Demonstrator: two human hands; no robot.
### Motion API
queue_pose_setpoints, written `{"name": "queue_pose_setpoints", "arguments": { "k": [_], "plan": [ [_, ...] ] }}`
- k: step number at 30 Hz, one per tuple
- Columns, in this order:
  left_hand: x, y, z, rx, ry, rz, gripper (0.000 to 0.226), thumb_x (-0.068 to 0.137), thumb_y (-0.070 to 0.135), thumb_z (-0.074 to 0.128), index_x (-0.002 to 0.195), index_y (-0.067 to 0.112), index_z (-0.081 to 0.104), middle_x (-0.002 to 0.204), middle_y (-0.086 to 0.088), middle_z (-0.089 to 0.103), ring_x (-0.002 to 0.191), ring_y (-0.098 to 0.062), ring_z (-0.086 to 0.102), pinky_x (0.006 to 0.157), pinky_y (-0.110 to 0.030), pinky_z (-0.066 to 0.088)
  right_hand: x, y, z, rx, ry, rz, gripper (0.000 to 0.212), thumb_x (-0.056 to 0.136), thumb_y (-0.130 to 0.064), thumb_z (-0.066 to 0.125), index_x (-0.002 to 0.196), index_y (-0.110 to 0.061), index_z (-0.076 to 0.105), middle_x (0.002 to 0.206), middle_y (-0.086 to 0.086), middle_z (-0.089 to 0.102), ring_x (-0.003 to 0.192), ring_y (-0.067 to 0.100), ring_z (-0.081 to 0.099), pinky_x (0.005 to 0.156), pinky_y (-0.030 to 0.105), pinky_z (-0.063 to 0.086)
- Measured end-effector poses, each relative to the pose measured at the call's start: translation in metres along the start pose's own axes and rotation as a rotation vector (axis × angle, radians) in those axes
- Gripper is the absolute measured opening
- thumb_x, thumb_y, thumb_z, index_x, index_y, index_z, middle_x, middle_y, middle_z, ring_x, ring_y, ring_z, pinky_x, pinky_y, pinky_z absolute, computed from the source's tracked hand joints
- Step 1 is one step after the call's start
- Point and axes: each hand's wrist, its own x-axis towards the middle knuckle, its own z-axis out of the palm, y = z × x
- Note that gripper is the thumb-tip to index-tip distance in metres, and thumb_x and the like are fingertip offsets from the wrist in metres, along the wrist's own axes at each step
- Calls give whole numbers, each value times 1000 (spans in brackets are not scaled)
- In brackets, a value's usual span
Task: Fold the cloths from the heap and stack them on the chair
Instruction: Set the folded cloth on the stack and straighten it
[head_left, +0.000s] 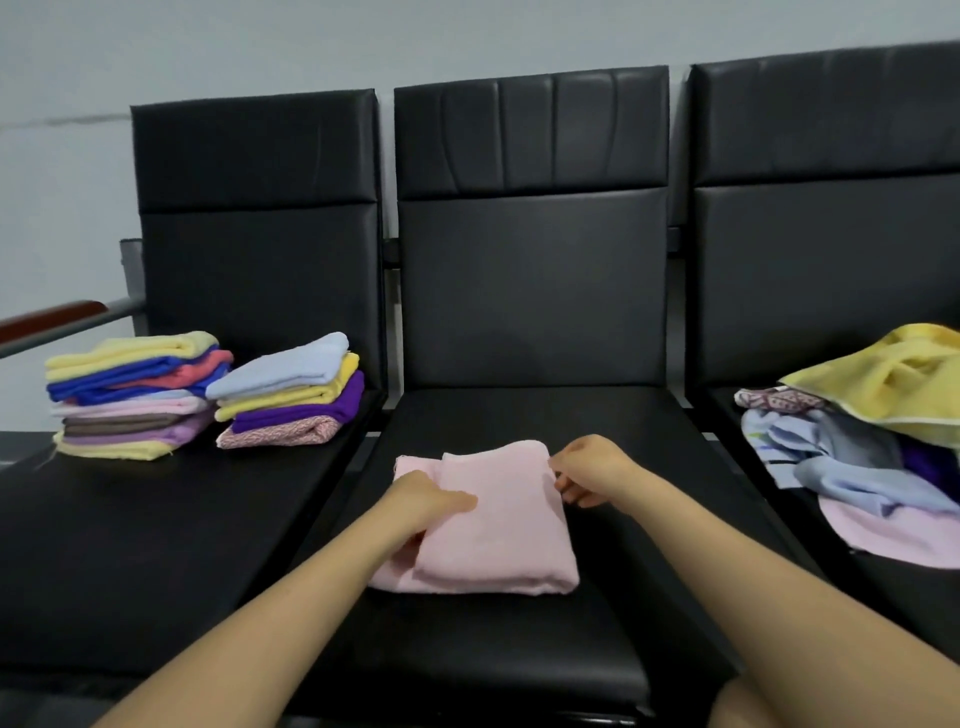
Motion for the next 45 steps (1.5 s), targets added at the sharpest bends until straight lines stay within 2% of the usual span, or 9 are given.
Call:
{"name": "queue_pose_setpoints", "arguments": {
  "k": [5,11,16,24,28,34,40,43,45],
  "plan": [
    [2,6,-20,-205,120,36,23,87,26,65,100,8,62,96,-8,64,80,-19,60,62,-27,43,8,2,-1,-32,12,34,19,94,-25,54,102,-8,58,86,6,65,72,17,62,65,28,53],
    [7,-32,-37,164,101,-50,25,87,32,62,91,7,63,105,-13,66,97,-27,64,70,-27,41,2,-16,22,-299,-96,87,32,87,-42,65,83,-14,49,83,5,64,68,17,62,61,26,49],
    [10,-33,-30,-97,74,-66,56,82,37,68,126,4,55,120,-11,62,105,-26,62,81,-29,47,-5,-20,34,-269,-199,61,44,81,-47,69,103,-14,49,78,1,52,64,14,49,54,25,38],
    [1,-43,-28,-487,-84,-72,47,83,27,74,120,1,61,108,-13,69,96,-27,67,83,-34,53,-15,-26,52,229,-205,-100,20,85,-24,63,102,-14,63,105,9,66,96,24,63,83,35,53],
    [5,-40,-54,-639,-75,-59,43,84,22,72,119,-1,60,104,-15,68,87,-26,67,67,-29,51,-10,-55,63,292,-95,-81,20,85,-20,62,101,-7,61,102,12,65,91,25,62,73,33,50],
    [31,-15,-164,-648,65,33,24,63,21,67,87,17,68,96,-10,70,92,-23,64,93,-36,50,40,-165,73,427,-52,-126,19,87,-16,61,103,-6,63,92,13,66,84,26,63,64,28,48],
    [113,-8,-287,-373,461,158,45,70,33,65,106,6,63,103,-15,60,88,-26,59,69,-29,43,126,-276,129,564,-31,-360,26,86,-17,62,108,-3,61,106,15,64,89,26,61,66,30,51],
    [158,-34,-305,123,631,162,57,85,37,58,138,15,50,135,-14,52,119,-30,52,91,-33,43,167,-284,178,432,-18,-372,51,86,-19,65,130,-1,48,125,13,57,106,27,57,80,31,50],
    [189,-62,-294,365,543,166,46,92,40,51,130,17,58,132,-9,58,121,-29,52,94,-32,42,182,-269,205,234,-34,-340,53,87,-27,65,132,-3,48,129,13,56,115,29,56,88,30,46]
  ]
}}
